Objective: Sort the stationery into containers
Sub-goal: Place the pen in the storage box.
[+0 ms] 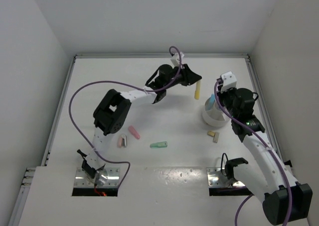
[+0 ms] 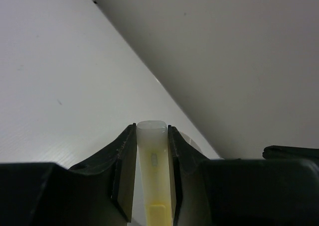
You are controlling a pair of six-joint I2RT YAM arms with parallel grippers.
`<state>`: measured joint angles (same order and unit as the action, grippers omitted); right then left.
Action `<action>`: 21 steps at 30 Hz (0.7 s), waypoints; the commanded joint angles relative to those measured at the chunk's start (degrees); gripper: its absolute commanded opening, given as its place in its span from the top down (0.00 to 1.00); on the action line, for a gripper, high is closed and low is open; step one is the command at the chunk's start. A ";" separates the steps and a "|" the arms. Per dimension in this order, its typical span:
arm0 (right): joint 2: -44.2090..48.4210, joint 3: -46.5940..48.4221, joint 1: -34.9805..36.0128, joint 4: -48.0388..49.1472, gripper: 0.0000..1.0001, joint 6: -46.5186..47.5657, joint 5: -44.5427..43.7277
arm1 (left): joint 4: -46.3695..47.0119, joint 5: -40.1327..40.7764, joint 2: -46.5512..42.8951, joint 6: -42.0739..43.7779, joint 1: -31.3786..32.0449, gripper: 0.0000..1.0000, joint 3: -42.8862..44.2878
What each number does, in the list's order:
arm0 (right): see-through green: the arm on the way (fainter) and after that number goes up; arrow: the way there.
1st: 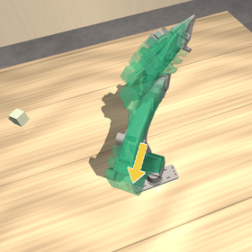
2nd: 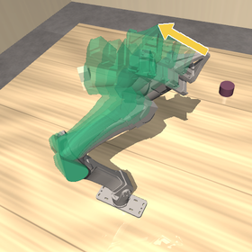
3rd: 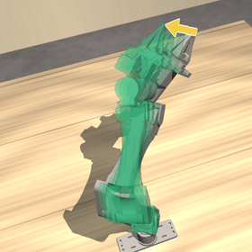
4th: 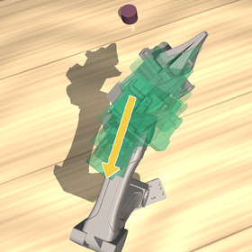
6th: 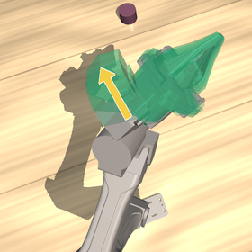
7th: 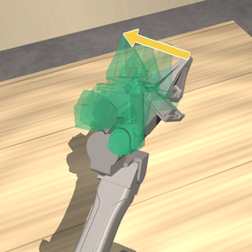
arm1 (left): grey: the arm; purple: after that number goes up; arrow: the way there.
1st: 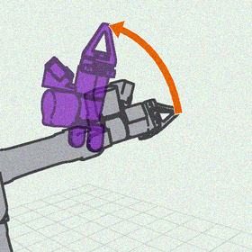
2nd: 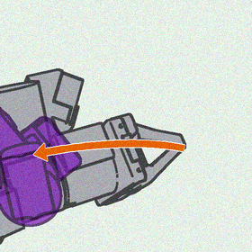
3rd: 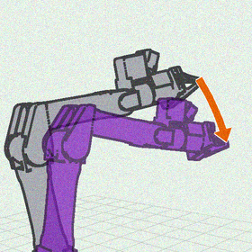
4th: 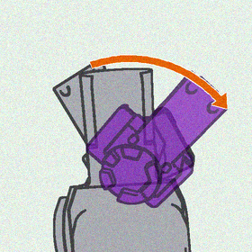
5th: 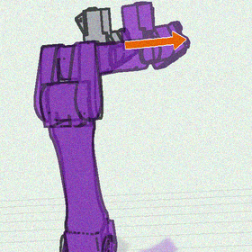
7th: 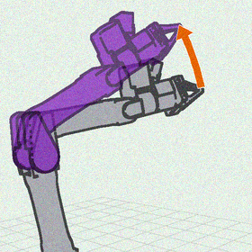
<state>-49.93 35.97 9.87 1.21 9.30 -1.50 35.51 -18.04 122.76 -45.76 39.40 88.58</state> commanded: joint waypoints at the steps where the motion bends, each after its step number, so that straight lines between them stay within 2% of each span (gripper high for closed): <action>1: 0.10 -0.37 -0.20 2.13 1.00 0.63 1.32 | 15.27 -6.56 3.09 -5.55 0.94 1.00 5.46; 4: 0.10 -0.37 -0.20 2.13 1.00 1.16 1.85 | 19.49 -7.88 6.86 -8.63 1.56 1.00 8.27; 10: 0.10 -0.37 -0.20 2.65 1.00 1.69 1.85 | 21.26 -10.43 10.39 -9.17 2.70 1.00 12.23; 16: 0.10 -0.37 -0.20 2.65 1.00 1.69 1.85 | 21.27 -12.46 14.25 -9.88 3.75 1.00 15.14; 21: 0.10 -0.90 -0.20 2.65 1.00 1.69 1.85 | 16.45 -12.98 15.40 -4.71 4.28 1.00 17.42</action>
<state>-49.95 35.77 9.87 1.30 10.55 -0.80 51.55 -29.36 137.43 -54.35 42.68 103.37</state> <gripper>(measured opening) 0.002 0.317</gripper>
